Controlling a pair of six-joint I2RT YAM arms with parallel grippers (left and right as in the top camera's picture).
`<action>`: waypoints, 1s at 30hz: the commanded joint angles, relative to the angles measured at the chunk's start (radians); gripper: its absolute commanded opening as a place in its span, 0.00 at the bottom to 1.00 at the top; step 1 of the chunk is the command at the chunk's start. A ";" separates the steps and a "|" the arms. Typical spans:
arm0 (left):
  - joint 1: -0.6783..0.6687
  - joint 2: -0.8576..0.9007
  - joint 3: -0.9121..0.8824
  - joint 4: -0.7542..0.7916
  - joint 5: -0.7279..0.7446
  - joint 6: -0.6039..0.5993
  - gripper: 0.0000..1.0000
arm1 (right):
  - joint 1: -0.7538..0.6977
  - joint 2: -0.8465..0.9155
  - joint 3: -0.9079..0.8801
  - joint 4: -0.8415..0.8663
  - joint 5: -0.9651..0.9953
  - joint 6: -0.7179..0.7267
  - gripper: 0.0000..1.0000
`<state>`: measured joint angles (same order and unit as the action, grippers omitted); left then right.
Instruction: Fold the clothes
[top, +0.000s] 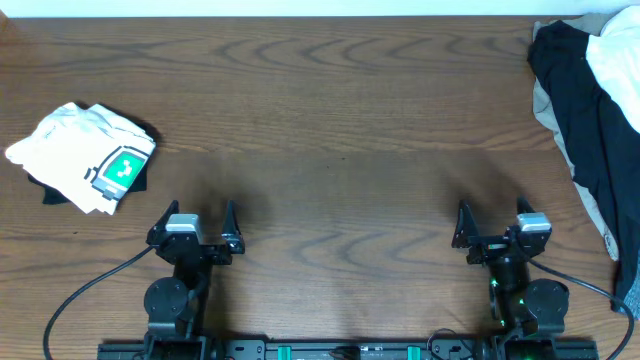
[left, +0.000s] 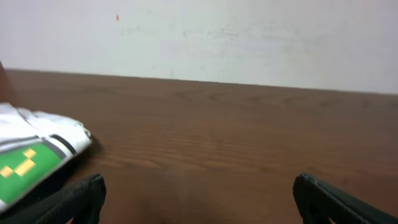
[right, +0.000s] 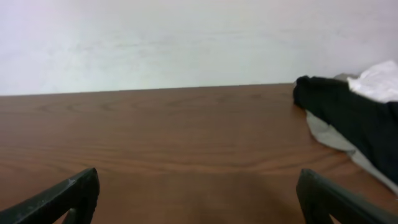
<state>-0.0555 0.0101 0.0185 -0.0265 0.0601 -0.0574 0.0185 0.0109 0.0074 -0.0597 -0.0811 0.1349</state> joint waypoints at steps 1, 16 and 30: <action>-0.003 -0.003 0.036 -0.042 0.015 -0.083 0.98 | -0.004 -0.004 0.018 -0.027 -0.035 0.052 0.99; -0.003 0.401 0.540 -0.312 0.029 -0.082 0.98 | -0.005 0.251 0.396 -0.318 0.090 0.051 0.99; -0.003 0.706 0.864 -0.804 0.061 -0.083 0.98 | -0.005 0.842 0.876 -0.729 0.103 -0.020 0.99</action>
<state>-0.0555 0.7116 0.8597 -0.8146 0.0883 -0.1322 0.0185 0.7956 0.8371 -0.7818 0.0151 0.1444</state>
